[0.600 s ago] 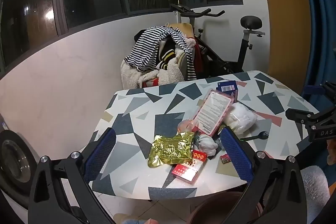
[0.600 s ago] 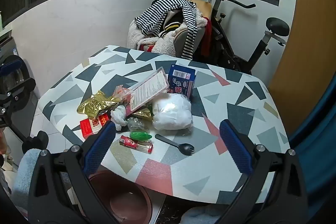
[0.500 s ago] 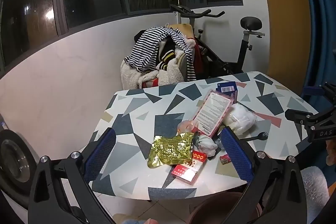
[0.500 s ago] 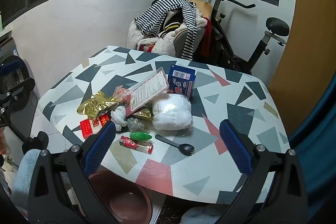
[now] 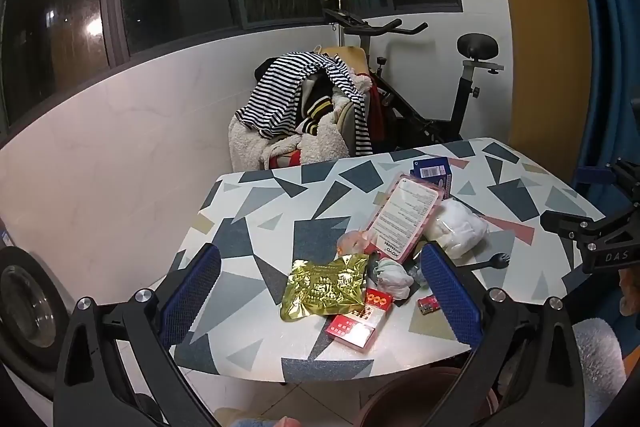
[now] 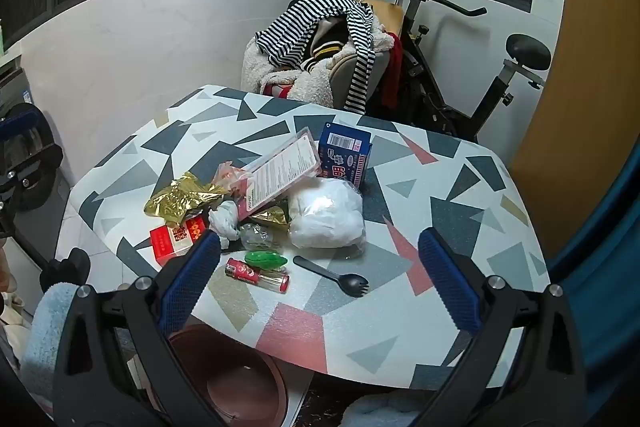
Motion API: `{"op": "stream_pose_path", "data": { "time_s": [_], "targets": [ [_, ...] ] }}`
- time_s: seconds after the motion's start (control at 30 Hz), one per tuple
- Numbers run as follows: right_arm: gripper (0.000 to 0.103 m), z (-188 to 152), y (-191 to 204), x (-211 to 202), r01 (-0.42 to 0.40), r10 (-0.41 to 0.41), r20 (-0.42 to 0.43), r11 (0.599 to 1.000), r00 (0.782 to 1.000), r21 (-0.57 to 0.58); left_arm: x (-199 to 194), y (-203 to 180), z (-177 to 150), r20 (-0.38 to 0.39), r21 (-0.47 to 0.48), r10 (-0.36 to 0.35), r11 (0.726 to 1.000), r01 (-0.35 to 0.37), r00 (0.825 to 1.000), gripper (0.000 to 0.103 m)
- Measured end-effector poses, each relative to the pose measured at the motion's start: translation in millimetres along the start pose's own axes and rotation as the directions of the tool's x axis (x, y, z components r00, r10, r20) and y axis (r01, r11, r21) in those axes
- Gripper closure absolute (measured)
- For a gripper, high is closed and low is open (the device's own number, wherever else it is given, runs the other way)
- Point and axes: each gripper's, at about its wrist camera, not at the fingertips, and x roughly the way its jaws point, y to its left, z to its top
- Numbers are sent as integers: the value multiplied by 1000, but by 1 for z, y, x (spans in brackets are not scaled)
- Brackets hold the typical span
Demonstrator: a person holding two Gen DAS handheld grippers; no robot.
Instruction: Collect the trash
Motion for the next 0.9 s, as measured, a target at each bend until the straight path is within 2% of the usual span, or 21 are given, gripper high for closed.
{"op": "stream_pose_path", "data": {
  "time_s": [0.57,0.63,0.9],
  "targets": [
    [6,5,10,1,9,-9,-2,1000,1000,-6,-3,1,5,0,1,0,1000,0,1000,5],
    [6,1,-2,1,6,-6,1,1000,1000,0,-3,1,5,1,2,1,1000,-1,1000,5],
    [6,-1,0,0,8,-8,2,1000,1000,-1,-3,1,5,0,0,0,1000,0,1000,5]
  ]
}}
